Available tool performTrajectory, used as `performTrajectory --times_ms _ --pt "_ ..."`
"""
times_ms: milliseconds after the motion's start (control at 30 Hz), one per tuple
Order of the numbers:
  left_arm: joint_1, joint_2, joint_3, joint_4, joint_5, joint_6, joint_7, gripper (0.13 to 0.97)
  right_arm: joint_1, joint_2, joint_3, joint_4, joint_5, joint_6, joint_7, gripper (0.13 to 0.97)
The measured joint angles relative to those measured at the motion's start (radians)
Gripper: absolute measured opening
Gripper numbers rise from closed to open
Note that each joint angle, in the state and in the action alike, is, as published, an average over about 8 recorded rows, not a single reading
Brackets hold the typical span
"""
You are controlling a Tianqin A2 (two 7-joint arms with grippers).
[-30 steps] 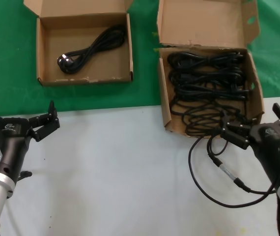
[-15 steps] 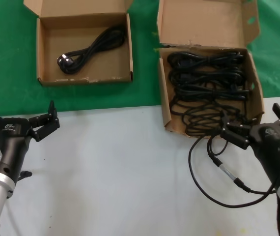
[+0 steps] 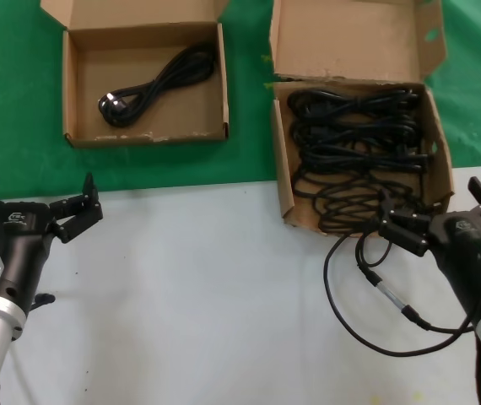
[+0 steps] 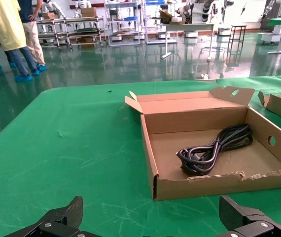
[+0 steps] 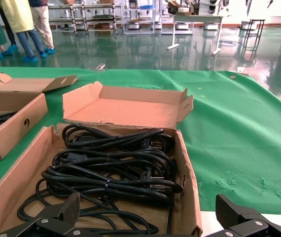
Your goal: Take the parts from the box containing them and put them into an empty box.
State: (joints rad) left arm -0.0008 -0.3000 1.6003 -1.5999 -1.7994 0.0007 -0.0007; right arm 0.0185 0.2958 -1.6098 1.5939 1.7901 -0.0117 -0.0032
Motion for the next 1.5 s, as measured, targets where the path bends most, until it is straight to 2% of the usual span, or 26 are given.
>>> performTrajectory --times_ms 1500 --pt "0.0 0.0 0.0 0.0 0.0 0.0 0.0 0.966 0.0 0.0 0.0 0.0 0.0 0.0 0.0 0.966"
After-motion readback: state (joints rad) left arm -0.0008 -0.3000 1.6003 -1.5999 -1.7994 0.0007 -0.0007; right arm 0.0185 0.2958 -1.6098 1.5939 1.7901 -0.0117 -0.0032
